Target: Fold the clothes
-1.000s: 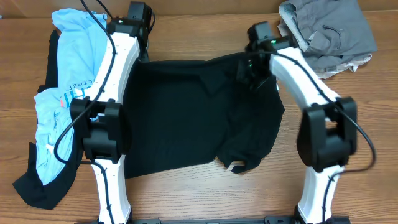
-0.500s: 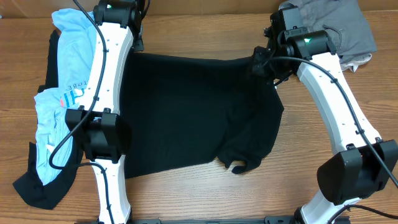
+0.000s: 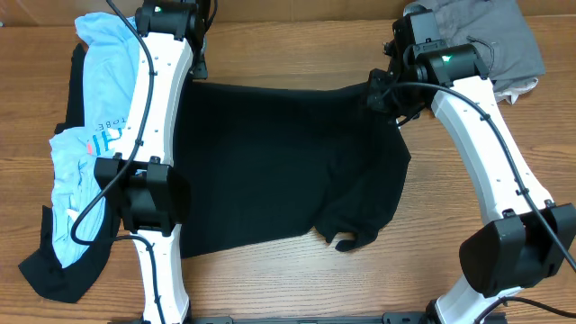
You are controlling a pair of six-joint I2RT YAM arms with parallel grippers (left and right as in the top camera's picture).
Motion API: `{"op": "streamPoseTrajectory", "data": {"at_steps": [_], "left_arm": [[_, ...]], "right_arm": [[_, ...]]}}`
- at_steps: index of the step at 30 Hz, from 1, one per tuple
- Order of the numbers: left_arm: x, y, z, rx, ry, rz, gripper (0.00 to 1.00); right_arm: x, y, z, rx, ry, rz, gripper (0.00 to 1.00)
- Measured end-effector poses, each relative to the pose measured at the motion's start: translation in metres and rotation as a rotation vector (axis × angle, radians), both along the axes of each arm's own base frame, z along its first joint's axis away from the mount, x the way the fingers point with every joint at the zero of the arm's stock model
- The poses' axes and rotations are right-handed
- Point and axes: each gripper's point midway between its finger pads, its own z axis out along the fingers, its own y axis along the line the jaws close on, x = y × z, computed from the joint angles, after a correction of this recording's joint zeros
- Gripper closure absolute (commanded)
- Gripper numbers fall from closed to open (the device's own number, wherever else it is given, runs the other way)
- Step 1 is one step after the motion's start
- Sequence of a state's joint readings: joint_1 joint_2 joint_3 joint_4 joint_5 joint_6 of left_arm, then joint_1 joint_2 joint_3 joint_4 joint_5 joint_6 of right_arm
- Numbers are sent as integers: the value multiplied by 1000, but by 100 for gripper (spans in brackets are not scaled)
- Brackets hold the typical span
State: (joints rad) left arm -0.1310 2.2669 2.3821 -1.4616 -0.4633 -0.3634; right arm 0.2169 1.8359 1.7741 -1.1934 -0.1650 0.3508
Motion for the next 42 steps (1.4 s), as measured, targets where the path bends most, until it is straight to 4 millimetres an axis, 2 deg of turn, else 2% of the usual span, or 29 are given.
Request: {"op": "streamPoseTrajectory", "data": {"at_steps": [2,3,7,12,15,18,22,26,29,36,42], "left_arm": [[-3,0,-1,0,12,0,86],[-5,0,-1,-1,22,-3,85],[-22,-7,-8,-43,114,-34,95],[-47,-19,-21,-121,236,-58,96],[-62,-21,-39,-139,323,-58,96],[-73,-22,-65,-147,390,-56,96],[-60,-23,-90,-165,350,-58,86],[-29,-34,-94,-226,226,-97,70],[-15,-43,-95,-279,177,-130,62],[3,-62,-95,-329,110,-198,51],[0,-71,-116,-340,125,-220,50]], "right_arm": [[0,0,1,0,-1,0,96],[-1,0,2,0,-3,0,96],[-4,-2,5,-6,-1,-3,96],[-9,-7,3,-34,14,-7,96],[-9,-10,3,-46,15,-11,96],[-9,-11,3,-49,15,-13,96],[-8,-15,3,-55,13,-20,96],[-7,-17,3,-62,10,-26,96],[-7,-18,2,-64,10,-27,96],[-7,-18,2,-67,10,-28,96],[-7,-18,2,-67,10,-29,96]]}}
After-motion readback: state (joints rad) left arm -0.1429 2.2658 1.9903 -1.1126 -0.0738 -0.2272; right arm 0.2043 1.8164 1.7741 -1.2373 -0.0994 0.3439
